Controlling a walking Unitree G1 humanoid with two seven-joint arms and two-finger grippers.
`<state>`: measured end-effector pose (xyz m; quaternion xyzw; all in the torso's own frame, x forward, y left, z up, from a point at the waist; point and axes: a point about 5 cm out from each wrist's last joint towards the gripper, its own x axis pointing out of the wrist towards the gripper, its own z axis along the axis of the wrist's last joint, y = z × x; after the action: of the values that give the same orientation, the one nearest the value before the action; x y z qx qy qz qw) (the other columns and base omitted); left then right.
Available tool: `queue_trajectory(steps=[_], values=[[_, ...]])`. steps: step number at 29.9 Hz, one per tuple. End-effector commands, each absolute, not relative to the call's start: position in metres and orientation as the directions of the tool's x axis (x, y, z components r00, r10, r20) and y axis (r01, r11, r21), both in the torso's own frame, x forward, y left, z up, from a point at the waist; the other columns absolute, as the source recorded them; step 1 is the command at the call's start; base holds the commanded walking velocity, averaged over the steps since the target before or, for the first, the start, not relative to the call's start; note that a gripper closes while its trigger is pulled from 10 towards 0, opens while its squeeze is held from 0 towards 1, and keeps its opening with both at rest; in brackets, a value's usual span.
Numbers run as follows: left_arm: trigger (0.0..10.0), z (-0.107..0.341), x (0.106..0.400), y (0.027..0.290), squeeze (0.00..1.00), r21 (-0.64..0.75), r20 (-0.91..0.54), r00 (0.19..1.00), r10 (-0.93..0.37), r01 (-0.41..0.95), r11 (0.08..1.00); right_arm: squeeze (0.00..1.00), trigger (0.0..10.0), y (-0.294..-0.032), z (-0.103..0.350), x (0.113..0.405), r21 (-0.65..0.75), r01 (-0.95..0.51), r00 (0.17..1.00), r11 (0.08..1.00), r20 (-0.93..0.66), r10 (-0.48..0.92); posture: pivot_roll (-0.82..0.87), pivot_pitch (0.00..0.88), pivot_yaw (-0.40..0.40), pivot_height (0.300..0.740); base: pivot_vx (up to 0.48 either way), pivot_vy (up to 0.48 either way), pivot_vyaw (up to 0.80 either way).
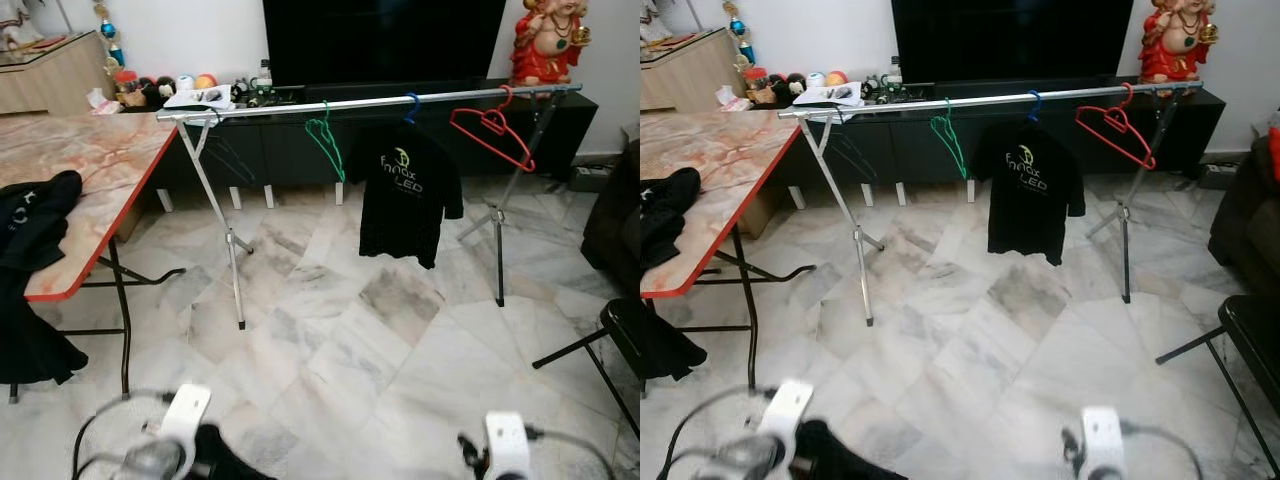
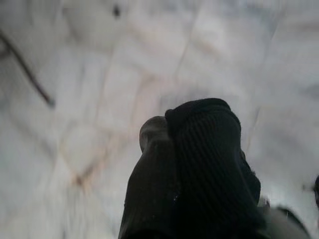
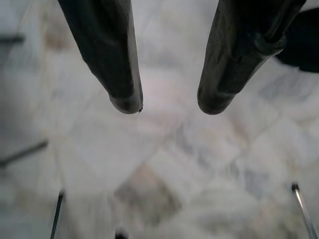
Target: Hang hanger
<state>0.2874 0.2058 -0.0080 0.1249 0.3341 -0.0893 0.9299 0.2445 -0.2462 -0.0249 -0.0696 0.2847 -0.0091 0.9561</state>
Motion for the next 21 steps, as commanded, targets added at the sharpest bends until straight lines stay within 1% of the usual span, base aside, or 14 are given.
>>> queue_trajectory(steps=[1, 3, 4, 6, 8, 9, 11, 12, 15, 16, 17, 19, 20, 21], values=[[10.0, 0.001, 0.297, 0.197, 0.00, 0.204, -0.616, 0.777, -0.131, 0.319, 0.926, 0.00, 10.0, -0.243, -0.018, 0.251, -0.163, -0.060, 0.867, 0.985, -0.497, -0.030, 0.03, 0.000, 0.062, 0.740, 0.000, 0.000, 0.00], [10.0, 0.008, 0.306, 0.183, 0.00, 0.225, -0.595, 0.781, -0.189, 0.387, 0.894, 0.00, 10.0, -0.241, -0.008, 0.261, -0.188, -0.074, 0.899, 0.979, -0.438, -0.016, 0.02, 0.000, 0.065, 0.740, 0.000, 0.000, 0.00], [10.0, 0.008, 0.306, 0.183, 0.00, 0.225, -0.595, 0.781, -0.189, 0.387, 0.894, 0.00, 10.0, -0.241, -0.008, 0.261, -0.188, -0.074, 0.899, 0.979, -0.438, -0.016, 0.02, 0.000, 0.065, 0.740, 0.000, 0.000, 0.00], [10.0, 0.013, 0.310, 0.172, 0.00, 0.242, -0.591, 0.771, -0.237, 0.450, 0.860, 0.00, 10.0, -0.237, 0.002, 0.268, -0.207, -0.101, 0.923, 0.973, -0.385, 0.014, 0.02, 0.000, 0.066, 0.740, 0.000, 0.000, 0.00], [10.0, 0.013, 0.310, 0.166, 0.00, 0.260, -0.602, 0.752, -0.268, 0.502, 0.825, 0.00, 10.0, -0.229, 0.011, 0.274, -0.218, -0.178, 0.935, 0.960, -0.340, 0.096, 0.02, 0.000, 0.066, 0.740, 0.000, 0.000, 0.00], [10.0, 0.012, 0.309, 0.165, 0.00, 0.263, -0.613, 0.739, -0.278, 0.523, 0.810, 0.00, 10.0, -0.223, 0.016, 0.277, -0.207, -0.235, 0.934, 0.950, -0.318, 0.162, 0.02, 0.000, 0.065, 0.740, 0.000, 0.000, 0.00], [10.0, 0.013, 0.308, 0.165, 0.00, 0.282, -0.619, 0.732, -0.283, 0.544, 0.790, 0.00, 10.0, -0.216, 0.021, 0.279, -0.200, -0.299, 0.924, 0.933, -0.306, 0.231, 0.02, 0.000, 0.063, 0.740, 0.000, 0.000, 0.00], [10.0, 0.016, 0.309, 0.161, 0.00, 0.303, -0.615, 0.726, -0.309, 0.579, 0.757, 0.00, 10.0, -0.197, 0.031, 0.283, -0.222, -0.469, 0.866, 0.855, -0.305, 0.396, 0.02, 0.000, 0.059, 0.740, 0.000, 0.000, 0.00], [10.0, 0.019, 0.310, 0.153, 0.00, 0.297, -0.612, 0.712, -0.345, 0.611, 0.734, 0.00, 10.0, -0.177, 0.037, 0.284, -0.243, -0.605, 0.786, 0.758, -0.333, 0.520, 0.01, 0.000, 0.054, 0.740, 0.000, 0.000, 0.00], [10.0, 0.020, 0.309, 0.144, 0.00, 0.301, -0.625, 0.689, -0.368, 0.647, 0.701, 0.00, 10.0, -0.161, 0.039, 0.284, -0.259, -0.696, 0.711, 0.669, -0.372, 0.596, 0.00, 0.000, 0.051, 0.740, 0.000, 0.000, 0.00], [10.0, 0.021, 0.308, 0.136, 0.00, 0.293, -0.629, 0.676, -0.383, 0.663, 0.689, 0.00, 10.0, -0.150, 0.041, 0.282, -0.263, -0.744, 0.664, 0.614, -0.388, 0.639, 0.00, 0.000, 0.049, 0.740, 0.000, 0.000, 0.00], [10.0, 0.022, 0.308, 0.132, 0.00, 0.285, -0.628, 0.673, -0.390, 0.665, 0.690, 0.00, 10.0, -0.145, 0.043, 0.282, -0.263, -0.762, 0.645, 0.592, -0.390, 0.657, 0.00, 0.000, 0.047, 0.740, 0.000, 0.000, 0.00], [10.0, 0.023, 0.308, 0.120, 0.00, 0.266, -0.633, 0.657, -0.410, 0.681, 0.682, 0.00, 10.0, -0.130, 0.044, 0.279, -0.219, -0.814, 0.579, 0.538, -0.393, 0.715, 0.00, 0.000, 0.042, 0.740, 0.000, 0.000, 0.00], [10.0, 0.024, 0.308, 0.115, 0.00, 0.263, -0.634, 0.653, -0.414, 0.686, 0.679, 0.00, 10.0, -0.125, 0.045, 0.278, -0.208, -0.829, 0.557, 0.520, -0.395, 0.731, 0.00, 0.000, 0.041, 0.740, 0.000, 0.000, 0.00]])
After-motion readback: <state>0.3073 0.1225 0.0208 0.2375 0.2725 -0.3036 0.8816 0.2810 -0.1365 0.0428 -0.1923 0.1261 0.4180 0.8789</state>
